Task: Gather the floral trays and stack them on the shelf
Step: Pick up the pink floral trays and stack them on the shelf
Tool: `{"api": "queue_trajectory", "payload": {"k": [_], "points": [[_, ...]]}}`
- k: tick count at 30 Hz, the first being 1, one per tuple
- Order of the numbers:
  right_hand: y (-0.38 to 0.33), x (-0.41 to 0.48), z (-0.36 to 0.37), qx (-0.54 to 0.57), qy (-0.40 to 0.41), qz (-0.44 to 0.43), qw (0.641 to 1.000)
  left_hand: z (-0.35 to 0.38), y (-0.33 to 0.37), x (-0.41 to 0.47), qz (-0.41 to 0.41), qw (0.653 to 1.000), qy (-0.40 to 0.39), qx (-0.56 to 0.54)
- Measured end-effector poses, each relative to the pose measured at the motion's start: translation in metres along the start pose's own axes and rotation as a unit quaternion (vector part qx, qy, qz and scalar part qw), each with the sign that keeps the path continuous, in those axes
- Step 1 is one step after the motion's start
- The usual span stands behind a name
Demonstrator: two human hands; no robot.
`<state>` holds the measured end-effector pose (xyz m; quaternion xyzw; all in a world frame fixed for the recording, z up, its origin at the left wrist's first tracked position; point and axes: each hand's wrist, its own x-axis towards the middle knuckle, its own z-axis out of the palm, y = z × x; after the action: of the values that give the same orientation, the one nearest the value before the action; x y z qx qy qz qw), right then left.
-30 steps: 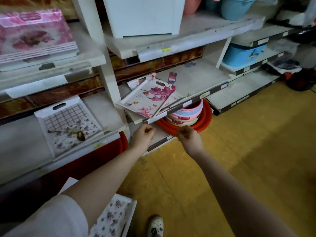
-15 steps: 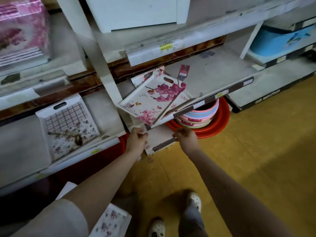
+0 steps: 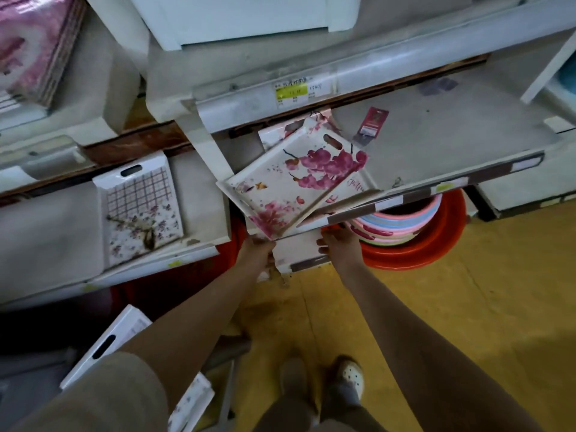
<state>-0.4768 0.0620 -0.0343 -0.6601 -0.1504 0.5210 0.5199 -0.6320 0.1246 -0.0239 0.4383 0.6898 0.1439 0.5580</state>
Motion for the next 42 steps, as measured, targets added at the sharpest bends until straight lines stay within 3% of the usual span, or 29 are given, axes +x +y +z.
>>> {"api": "queue_trajectory", "payload": {"k": [3, 13, 24, 29, 34, 42], "points": [[-0.001, 0.013, 0.0, 0.007, 0.002, 0.016, 1.0, 0.0, 0.005, 0.01, -0.059, 0.996, -0.003, -0.068], [0.021, 0.066, 0.004, -0.028, 0.033, 0.035, 0.998, 0.021, -0.009, 0.081, -0.038, 0.998, 0.052, -0.022], [0.062, 0.094, 0.008, -0.092, 0.031, 0.093, 0.991, 0.019, -0.028, 0.158, -0.114, 0.982, 0.099, -0.113], [0.059, 0.099, 0.023, -0.089, 0.016, 0.12, 0.989, 0.019, -0.025, 0.155, -0.099, 0.988, 0.042, -0.112], [0.064, 0.097, 0.03, -0.1, 0.026, 0.154, 0.983, 0.028, -0.022, 0.126, -0.115, 0.981, -0.091, -0.131], [0.072, 0.091, 0.023, -0.039, 0.057, 0.143, 0.987, 0.064, -0.035, 0.105, -0.116, 0.973, -0.157, -0.121]]}}
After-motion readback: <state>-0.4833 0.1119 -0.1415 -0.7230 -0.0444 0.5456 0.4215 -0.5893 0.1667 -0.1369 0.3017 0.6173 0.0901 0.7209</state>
